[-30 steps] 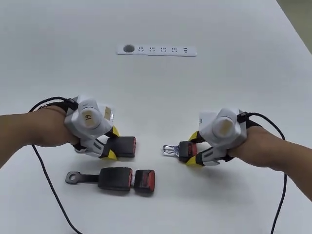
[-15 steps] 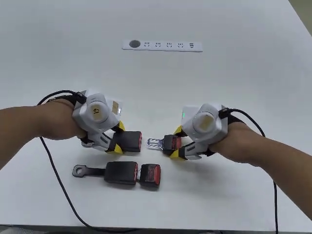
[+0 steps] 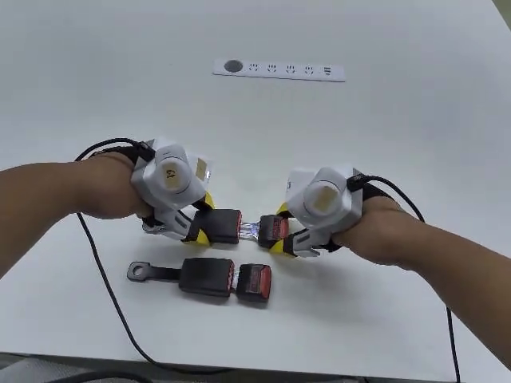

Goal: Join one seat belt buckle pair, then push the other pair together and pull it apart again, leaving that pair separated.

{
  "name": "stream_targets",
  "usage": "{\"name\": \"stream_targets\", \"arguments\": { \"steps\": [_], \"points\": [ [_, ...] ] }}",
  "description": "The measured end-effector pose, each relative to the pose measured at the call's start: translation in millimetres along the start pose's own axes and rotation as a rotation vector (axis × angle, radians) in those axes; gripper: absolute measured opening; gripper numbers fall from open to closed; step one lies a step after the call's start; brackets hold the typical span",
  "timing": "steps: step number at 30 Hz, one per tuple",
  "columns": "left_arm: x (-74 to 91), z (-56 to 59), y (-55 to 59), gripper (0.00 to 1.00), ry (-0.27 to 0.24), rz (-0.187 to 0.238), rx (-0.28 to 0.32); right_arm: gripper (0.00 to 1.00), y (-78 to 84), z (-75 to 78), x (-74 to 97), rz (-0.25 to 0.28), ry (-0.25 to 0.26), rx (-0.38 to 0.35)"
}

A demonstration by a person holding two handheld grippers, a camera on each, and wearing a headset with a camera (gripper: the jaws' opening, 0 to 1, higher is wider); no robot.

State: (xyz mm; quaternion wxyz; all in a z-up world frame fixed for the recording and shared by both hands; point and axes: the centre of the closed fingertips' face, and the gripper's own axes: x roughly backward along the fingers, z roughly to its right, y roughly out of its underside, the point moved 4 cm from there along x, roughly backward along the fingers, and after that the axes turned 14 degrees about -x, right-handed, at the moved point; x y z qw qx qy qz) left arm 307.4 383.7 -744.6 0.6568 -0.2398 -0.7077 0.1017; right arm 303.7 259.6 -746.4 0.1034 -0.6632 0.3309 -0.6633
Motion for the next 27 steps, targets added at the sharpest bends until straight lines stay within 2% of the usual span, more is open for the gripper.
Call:
{"name": "stream_targets", "arguments": {
  "steps": [4,9,13,16,27],
  "points": [
    [0.1,-0.7,0.8,0.33,-0.002,0.009,0.003,0.32,-3.1,-1.3,-4.5,0.014,-0.023,-0.019],
    [-0.9,-1.3,0.1,0.33,0.001,-0.010,-0.009,0.31,-3.7,1.7,-4.3,0.011,-0.038,-0.016],
    [-0.6,-0.8,0.5,0.32,-0.002,0.000,-0.009,0.31,-5.4,1.5,-5.5,-0.002,-0.038,-0.008],
    [-0.3,0.4,0.1,0.32,-0.015,0.007,0.020,0.30,-6.7,1.8,-6.9,-0.005,-0.039,-0.010],
    [0.4,0.5,0.0,0.31,-0.012,0.020,0.006,0.30,-15.3,0.5,-14.1,-0.012,-0.041,0.005]
  ]
}}
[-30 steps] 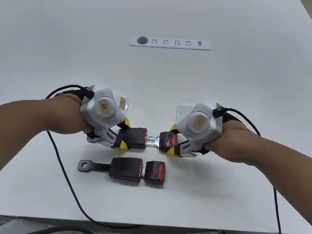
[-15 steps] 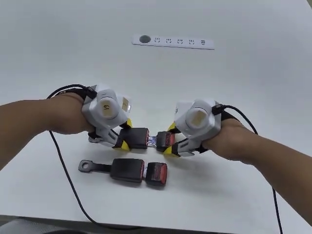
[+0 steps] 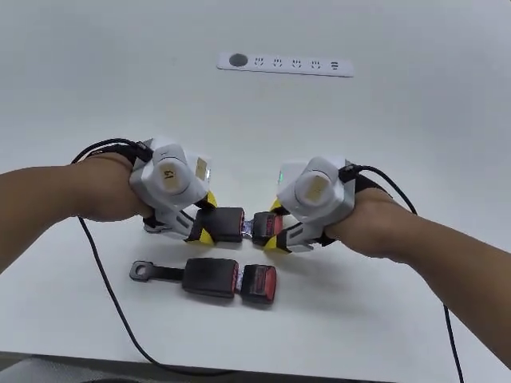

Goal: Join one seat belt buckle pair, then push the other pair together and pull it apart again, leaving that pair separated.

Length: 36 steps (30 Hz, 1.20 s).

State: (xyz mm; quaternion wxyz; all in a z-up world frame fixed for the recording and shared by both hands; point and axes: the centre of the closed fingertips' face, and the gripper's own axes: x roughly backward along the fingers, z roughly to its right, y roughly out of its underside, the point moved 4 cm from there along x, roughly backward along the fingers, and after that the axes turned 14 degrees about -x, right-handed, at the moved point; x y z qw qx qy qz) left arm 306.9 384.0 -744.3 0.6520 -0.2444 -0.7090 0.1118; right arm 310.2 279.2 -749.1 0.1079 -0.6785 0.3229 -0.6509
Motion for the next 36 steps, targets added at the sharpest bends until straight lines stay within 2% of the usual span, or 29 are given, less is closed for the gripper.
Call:
{"name": "stream_targets", "arguments": {
  "steps": [21,29,33,36],
  "points": [
    [0.3,-0.6,0.9,0.32,0.006,0.002,-0.007,0.31,-0.3,-4.4,0.6,-0.005,0.006,-0.004],
    [0.2,-0.5,1.1,0.32,0.009,-0.003,-0.007,0.31,9.5,-2.3,6.4,-0.016,0.017,-0.014],
    [0.7,-1.2,1.9,0.32,0.012,-0.008,-0.007,0.31,14.3,-1.9,8.8,0.008,0.008,-0.026],
    [0.6,-1.0,0.2,0.33,0.014,-0.012,-0.011,0.32,14.1,-2.2,9.2,0.006,0.009,-0.014]
  ]
}}
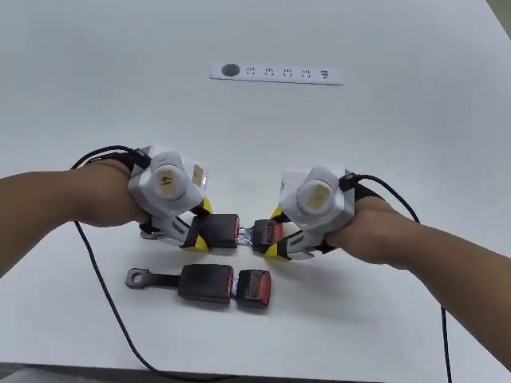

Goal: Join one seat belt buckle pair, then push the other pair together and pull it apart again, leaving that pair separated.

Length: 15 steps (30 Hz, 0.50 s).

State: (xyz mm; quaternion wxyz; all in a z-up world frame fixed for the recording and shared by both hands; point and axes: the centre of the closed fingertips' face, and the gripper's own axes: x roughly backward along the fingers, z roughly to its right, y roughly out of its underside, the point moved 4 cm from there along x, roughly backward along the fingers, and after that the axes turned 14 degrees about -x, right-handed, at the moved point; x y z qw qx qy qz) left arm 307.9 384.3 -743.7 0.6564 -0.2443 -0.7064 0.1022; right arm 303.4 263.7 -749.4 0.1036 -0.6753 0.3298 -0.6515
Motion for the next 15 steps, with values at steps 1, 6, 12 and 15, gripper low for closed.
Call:
{"name": "stream_targets", "arguments": {
  "steps": [1,6,12,15],
  "points": [
    [0.0,0.0,-0.1,0.33,0.000,0.000,0.000,0.32,-0.2,-0.1,0.4,-0.004,0.003,0.002],
    [-0.6,-0.5,-0.3,0.33,0.002,0.000,0.001,0.32,8.3,1.5,7.4,-0.017,0.011,-0.004],
    [-0.9,-0.3,0.3,0.33,0.002,0.000,0.005,0.32,27.9,11.8,19.5,-0.021,0.030,-0.036],
    [-0.7,0.0,-0.5,0.33,0.001,-0.001,0.005,0.32,36.0,14.0,26.2,-0.026,0.038,-0.048]
  ]
}}
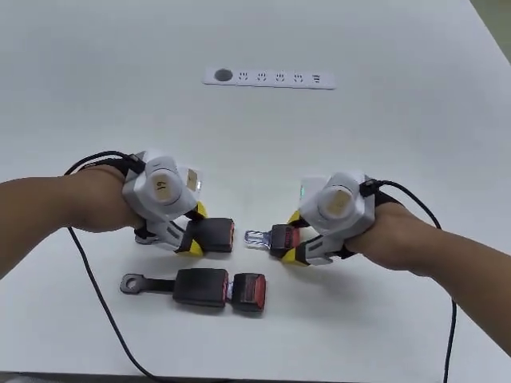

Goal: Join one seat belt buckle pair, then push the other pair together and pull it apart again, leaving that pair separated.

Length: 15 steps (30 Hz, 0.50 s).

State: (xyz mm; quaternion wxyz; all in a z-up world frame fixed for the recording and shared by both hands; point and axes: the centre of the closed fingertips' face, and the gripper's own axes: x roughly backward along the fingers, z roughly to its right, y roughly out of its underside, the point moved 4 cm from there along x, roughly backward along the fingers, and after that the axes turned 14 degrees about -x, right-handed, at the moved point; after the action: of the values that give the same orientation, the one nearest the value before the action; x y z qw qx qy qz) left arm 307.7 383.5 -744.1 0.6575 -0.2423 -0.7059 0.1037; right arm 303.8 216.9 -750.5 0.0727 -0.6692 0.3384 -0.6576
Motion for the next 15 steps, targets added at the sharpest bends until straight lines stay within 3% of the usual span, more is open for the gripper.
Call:
{"name": "stream_targets", "arguments": {
  "steps": [9,15],
  "points": [
    [-0.5,-0.4,0.7,0.33,0.000,0.002,0.000,0.32,28.1,7.1,19.0,-0.028,0.018,-0.025],
    [-0.7,-0.3,1.1,0.33,0.002,-0.003,-0.002,0.33,33.2,9.4,25.0,-0.048,0.011,-0.017]
  ]
}}
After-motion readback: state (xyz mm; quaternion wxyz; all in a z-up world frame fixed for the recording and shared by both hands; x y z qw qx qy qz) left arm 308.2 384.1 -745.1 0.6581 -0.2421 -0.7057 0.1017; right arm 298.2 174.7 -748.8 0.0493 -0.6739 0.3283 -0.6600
